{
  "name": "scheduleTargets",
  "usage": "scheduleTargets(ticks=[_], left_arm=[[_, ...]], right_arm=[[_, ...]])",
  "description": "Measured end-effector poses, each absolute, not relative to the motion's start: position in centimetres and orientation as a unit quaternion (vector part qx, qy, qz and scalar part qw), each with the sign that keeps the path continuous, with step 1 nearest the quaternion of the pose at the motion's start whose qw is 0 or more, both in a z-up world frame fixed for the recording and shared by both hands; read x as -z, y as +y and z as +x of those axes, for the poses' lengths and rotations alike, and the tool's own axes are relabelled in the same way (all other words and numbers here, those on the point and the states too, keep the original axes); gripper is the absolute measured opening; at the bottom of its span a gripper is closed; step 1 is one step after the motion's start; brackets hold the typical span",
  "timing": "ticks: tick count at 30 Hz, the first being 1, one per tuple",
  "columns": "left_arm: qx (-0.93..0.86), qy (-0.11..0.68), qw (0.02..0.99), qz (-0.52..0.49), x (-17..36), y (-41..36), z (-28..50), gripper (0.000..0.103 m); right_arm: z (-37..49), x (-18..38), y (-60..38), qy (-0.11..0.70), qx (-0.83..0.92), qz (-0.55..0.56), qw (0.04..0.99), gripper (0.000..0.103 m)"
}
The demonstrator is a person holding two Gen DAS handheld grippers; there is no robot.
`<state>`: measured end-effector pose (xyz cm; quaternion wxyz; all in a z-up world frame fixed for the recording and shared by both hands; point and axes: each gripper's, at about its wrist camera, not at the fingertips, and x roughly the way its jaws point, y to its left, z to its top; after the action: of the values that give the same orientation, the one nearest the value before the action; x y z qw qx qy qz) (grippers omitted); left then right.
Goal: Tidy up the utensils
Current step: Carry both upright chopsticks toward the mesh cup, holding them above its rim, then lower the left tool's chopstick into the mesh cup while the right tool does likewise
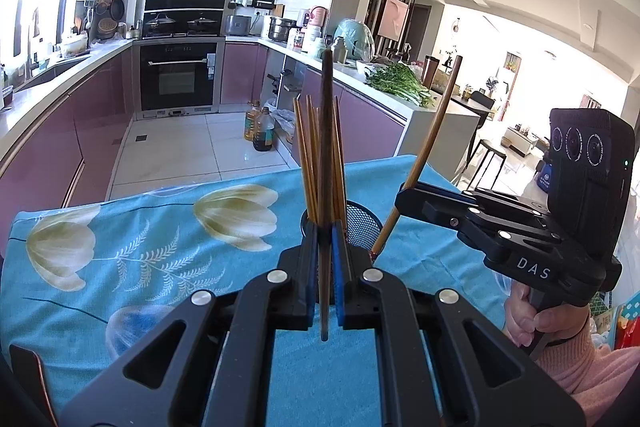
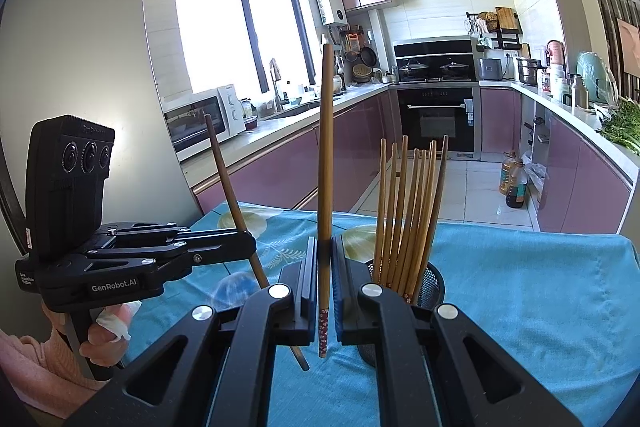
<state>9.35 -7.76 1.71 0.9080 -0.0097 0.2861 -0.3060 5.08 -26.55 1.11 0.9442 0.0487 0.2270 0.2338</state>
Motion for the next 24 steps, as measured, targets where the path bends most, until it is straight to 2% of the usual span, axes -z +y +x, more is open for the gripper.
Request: scheduleTargets(ticks=[24], left_arm=[[0.31, 0.277, 0.909, -0.006, -2.54, -8.23, 9.8, 0.007]], right_arm=[[5.37, -1.93, -26.99, 0.212, -0.23, 0.047, 0.949, 0.006]])
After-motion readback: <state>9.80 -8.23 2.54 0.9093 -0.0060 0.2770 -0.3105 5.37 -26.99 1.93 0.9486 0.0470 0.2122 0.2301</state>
